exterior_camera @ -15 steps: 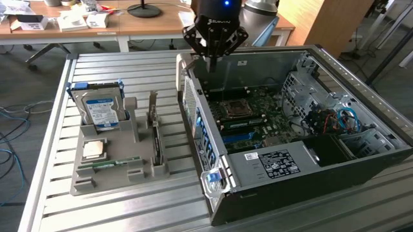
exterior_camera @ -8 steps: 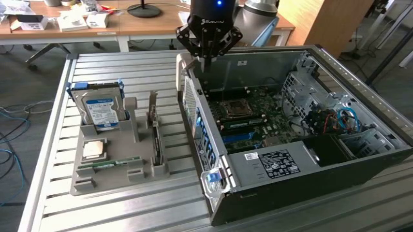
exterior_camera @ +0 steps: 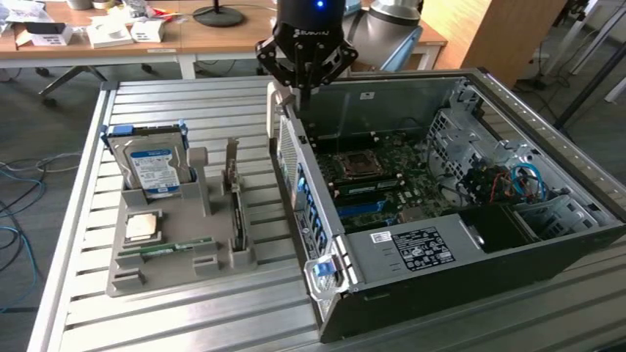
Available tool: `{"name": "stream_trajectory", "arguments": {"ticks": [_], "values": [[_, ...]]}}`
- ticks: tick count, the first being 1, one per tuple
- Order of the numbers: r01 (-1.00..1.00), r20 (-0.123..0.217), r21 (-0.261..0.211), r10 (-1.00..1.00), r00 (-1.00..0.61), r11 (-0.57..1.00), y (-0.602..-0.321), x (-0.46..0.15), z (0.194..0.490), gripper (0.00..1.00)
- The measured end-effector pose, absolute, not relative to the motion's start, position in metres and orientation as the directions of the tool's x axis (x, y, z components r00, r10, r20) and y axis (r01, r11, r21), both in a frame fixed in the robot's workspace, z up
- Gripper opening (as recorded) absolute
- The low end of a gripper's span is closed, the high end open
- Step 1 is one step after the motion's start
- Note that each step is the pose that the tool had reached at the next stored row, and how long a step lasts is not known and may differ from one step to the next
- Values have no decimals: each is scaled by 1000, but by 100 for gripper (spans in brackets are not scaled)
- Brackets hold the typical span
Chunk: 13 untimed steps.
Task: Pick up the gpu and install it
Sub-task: 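Reach for the gpu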
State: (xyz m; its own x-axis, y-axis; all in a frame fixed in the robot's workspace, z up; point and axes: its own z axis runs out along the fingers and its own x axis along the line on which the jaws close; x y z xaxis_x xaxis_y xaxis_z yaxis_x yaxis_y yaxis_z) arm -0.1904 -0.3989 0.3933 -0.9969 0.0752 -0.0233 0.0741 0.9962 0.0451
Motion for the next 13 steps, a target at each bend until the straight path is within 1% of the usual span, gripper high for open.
{"name": "stream_trajectory", "arguments": {"ticks": [13], "values": [[74,-23,45,75,-997,996,-399,-212,393,11]]}}
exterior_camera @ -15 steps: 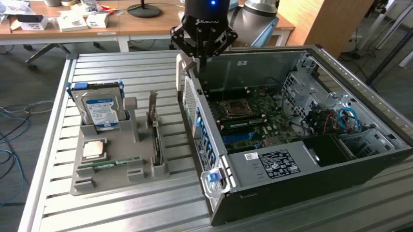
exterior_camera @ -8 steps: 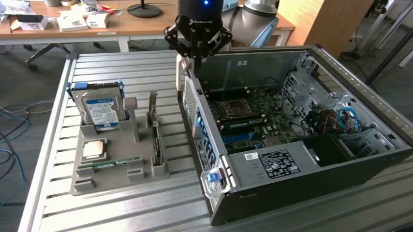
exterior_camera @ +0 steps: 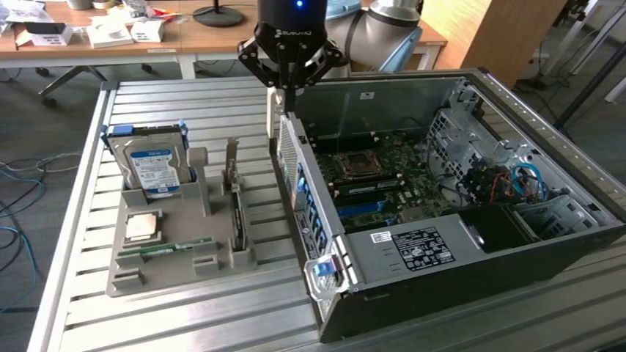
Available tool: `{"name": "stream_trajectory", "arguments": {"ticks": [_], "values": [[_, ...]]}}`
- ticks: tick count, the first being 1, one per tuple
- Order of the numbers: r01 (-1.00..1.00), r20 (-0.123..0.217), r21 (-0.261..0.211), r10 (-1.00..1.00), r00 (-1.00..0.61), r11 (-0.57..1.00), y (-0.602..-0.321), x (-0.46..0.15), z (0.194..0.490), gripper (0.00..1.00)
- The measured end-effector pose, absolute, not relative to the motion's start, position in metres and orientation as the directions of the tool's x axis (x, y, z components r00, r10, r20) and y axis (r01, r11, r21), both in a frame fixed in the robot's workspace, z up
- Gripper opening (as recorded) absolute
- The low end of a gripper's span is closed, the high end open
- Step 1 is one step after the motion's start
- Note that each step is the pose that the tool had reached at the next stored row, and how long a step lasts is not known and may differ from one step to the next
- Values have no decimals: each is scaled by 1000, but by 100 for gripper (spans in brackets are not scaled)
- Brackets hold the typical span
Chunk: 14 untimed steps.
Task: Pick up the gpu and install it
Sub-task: 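Reach for the gpu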
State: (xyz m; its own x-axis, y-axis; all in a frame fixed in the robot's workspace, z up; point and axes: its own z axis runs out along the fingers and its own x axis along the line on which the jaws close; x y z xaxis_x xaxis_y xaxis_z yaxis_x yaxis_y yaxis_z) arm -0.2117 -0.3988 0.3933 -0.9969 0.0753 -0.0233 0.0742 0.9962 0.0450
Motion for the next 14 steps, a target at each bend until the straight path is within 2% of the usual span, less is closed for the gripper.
{"name": "stream_trajectory", "arguments": {"ticks": [14], "values": [[74,-23,45,75,-997,996,-399,-245,393,11]]}}
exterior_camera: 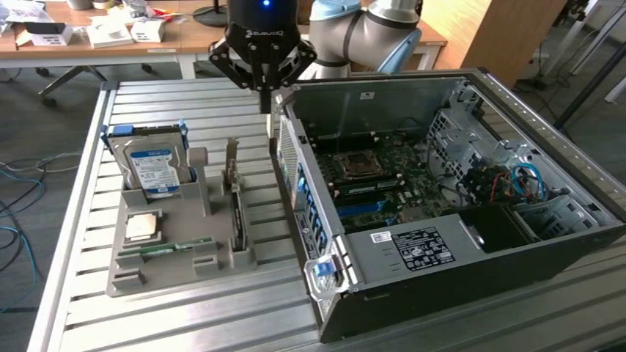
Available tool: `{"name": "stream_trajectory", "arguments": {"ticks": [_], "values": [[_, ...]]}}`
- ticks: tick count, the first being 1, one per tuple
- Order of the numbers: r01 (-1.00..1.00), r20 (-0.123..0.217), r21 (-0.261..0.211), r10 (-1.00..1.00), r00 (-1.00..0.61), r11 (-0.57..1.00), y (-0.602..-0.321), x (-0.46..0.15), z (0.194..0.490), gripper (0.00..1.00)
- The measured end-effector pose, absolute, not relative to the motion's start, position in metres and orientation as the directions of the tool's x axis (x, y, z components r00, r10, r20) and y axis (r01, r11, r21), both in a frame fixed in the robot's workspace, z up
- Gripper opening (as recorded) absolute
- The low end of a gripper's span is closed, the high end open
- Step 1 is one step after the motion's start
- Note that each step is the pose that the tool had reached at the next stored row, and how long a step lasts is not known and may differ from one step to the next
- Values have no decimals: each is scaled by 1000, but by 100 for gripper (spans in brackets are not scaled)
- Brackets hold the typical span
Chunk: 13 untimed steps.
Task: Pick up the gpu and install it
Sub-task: 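Reach for the gpu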
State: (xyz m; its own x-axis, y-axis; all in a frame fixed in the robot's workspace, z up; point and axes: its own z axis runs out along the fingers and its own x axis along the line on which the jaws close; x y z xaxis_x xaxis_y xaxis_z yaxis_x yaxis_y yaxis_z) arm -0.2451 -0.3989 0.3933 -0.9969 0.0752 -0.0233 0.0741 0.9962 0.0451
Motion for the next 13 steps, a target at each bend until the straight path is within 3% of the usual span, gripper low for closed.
{"name": "stream_trajectory", "arguments": {"ticks": [13], "values": [[74,-23,45,76,-997,996,-399,-278,393,11]]}}
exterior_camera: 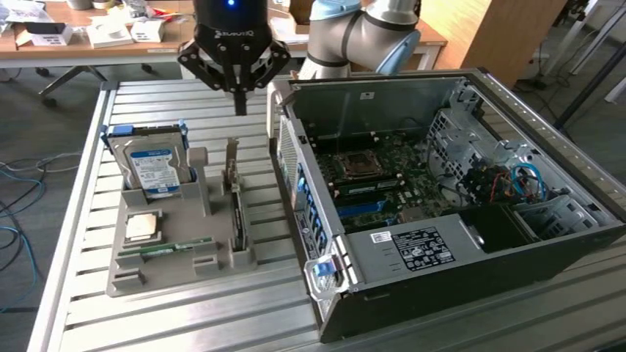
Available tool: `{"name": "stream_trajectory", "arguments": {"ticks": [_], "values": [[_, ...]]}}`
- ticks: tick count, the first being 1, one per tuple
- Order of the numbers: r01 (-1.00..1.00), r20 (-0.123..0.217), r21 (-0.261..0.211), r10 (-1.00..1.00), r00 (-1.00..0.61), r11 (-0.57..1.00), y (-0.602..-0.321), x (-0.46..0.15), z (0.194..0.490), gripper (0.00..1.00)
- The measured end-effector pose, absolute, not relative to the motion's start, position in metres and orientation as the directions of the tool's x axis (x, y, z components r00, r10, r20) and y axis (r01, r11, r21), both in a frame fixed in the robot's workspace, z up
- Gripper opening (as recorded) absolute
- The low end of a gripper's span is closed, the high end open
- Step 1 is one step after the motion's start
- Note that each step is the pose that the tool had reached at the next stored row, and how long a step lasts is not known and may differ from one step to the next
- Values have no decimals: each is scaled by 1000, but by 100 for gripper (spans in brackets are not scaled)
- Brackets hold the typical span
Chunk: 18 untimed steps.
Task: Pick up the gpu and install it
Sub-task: 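Reach for the gpu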
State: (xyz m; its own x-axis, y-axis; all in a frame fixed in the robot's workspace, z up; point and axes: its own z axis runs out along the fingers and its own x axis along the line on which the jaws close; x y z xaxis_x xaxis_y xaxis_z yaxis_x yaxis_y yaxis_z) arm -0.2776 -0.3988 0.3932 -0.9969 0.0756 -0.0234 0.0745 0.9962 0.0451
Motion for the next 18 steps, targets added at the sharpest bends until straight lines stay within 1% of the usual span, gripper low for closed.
{"name": "stream_trajectory", "arguments": {"ticks": [9,18], "values": [[75,-23,45,76,-997,996,-399,-297,393,11],[75,-23,45,76,-997,996,-400,-298,393,11]]}}
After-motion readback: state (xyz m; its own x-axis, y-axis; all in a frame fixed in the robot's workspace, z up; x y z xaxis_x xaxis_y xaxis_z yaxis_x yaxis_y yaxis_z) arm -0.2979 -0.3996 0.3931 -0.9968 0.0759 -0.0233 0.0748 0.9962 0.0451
